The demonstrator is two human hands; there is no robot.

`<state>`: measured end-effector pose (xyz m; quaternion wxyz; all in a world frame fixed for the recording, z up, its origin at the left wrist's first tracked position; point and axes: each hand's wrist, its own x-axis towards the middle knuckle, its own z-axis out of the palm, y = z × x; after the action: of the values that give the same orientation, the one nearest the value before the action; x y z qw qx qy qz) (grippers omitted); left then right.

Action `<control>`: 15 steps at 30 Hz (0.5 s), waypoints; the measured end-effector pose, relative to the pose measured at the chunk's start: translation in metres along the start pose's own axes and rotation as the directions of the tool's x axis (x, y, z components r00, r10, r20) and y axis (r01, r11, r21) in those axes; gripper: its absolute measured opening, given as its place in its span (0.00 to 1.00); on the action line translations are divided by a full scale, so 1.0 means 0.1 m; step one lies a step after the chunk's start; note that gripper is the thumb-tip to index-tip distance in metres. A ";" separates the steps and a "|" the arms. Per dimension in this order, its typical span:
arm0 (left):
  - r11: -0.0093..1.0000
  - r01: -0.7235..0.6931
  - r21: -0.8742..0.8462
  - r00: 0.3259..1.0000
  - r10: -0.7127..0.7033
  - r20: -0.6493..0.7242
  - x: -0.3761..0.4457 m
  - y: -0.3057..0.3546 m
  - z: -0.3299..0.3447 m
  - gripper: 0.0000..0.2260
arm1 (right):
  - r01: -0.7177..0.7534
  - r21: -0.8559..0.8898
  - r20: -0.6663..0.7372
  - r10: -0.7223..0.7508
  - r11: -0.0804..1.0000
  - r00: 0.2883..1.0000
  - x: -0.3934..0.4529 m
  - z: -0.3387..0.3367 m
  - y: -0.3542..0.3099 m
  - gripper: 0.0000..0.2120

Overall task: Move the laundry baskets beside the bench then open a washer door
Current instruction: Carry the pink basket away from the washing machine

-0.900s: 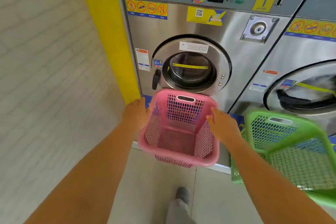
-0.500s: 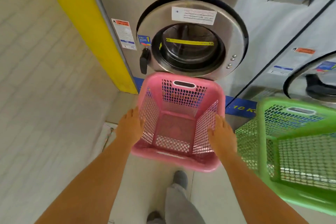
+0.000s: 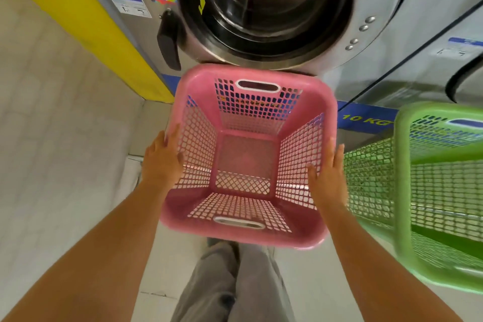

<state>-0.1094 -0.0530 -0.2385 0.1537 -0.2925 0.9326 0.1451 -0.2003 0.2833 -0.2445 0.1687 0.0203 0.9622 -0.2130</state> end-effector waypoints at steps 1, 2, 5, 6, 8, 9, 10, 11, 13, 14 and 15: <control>1.000 -0.023 0.021 1.000 0.023 -0.015 0.05 -0.02 0.02 0.32 | 0.002 -0.006 -0.022 -0.003 1.000 1.000 0.01 0.04 0.03 0.36; 0.998 -0.046 0.031 0.998 0.047 -0.034 0.10 -0.04 0.05 0.32 | 0.007 -0.012 -0.048 -0.007 1.000 0.999 0.01 0.08 0.06 0.35; 0.994 -0.098 -0.038 0.993 0.096 -0.068 0.18 -0.08 0.12 0.33 | 0.024 -0.017 -0.104 -0.026 1.000 0.994 0.02 0.16 0.13 0.35; 0.990 -0.104 -0.098 0.993 0.098 -0.070 0.18 -0.08 0.14 0.34 | 0.027 -0.019 -0.111 -0.029 0.999 0.993 0.02 0.17 0.14 0.35; 0.973 -0.109 -0.201 0.992 0.094 -0.082 0.16 -0.08 0.17 0.34 | 0.029 -0.021 -0.121 -0.032 0.999 0.992 0.02 0.18 0.15 0.35; 0.967 -0.106 -0.230 0.992 0.086 -0.095 0.14 -0.08 0.18 0.33 | 0.033 -0.022 -0.124 -0.035 0.999 0.992 0.01 0.18 0.15 0.35; 0.963 -0.103 -0.248 0.991 0.079 -0.108 0.10 -0.09 0.19 0.33 | 0.039 -0.021 -0.127 -0.041 0.999 0.991 -0.02 0.18 0.15 0.35; 0.961 -0.102 -0.257 0.990 0.074 -0.118 0.07 -0.10 0.19 0.33 | 0.047 -0.019 -0.130 -0.049 0.999 0.990 -0.05 0.18 0.16 0.35; 0.957 -0.094 -0.275 0.991 0.062 -0.123 -0.04 -0.14 0.19 0.32 | 0.056 -0.016 -0.132 -0.057 0.998 0.990 -0.14 0.18 0.16 0.35; 0.955 -0.086 -0.282 0.991 0.052 -0.126 -0.11 -0.17 0.18 0.33 | 0.062 -0.015 -0.129 -0.063 0.998 0.990 -0.20 0.18 0.16 0.34; 0.955 -0.083 -0.284 0.990 0.046 -0.134 -0.18 -0.21 0.17 0.33 | 0.073 -0.016 -0.127 -0.075 0.997 0.989 -0.26 0.18 0.16 0.34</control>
<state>-0.0794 -0.0540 -0.2511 0.0456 -0.2896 0.9183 0.2661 -0.1686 0.2910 -0.2576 0.0989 -0.0027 0.9722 -0.2121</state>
